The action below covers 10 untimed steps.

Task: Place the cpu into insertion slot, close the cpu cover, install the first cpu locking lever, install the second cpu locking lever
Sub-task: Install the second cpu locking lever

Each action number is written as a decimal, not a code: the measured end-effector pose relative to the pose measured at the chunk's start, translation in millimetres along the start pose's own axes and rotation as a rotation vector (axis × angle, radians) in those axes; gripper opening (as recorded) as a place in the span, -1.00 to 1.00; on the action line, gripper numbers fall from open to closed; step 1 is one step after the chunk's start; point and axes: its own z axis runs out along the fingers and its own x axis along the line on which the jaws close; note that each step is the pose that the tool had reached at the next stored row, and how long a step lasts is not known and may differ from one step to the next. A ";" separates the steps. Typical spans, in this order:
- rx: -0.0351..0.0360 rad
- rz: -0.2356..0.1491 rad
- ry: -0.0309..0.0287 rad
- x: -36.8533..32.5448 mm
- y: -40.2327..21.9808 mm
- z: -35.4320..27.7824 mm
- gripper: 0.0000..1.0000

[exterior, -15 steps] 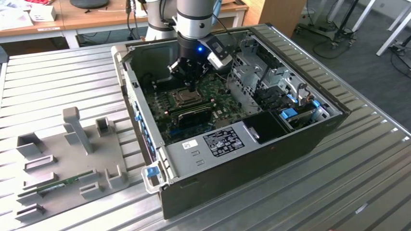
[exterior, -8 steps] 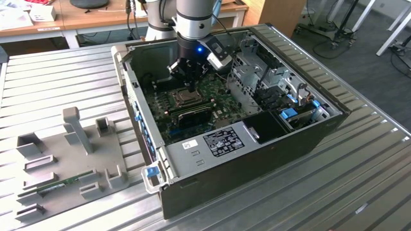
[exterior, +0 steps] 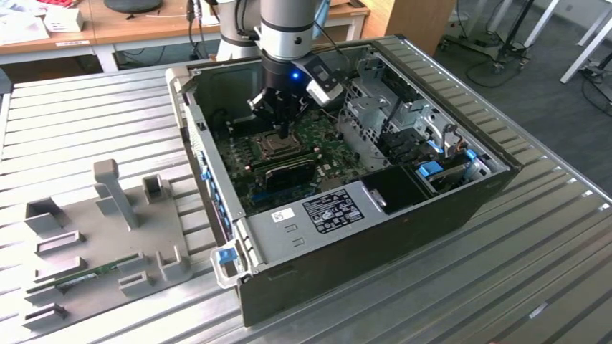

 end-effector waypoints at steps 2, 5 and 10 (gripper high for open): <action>-0.0003 0.000 -0.0001 0.1 -0.3 0.1 -0.80; -0.0001 0.000 0.0000 0.1 -1.8 0.1 -0.80; -0.0002 0.000 -0.0001 1.9 -4.2 0.3 -0.80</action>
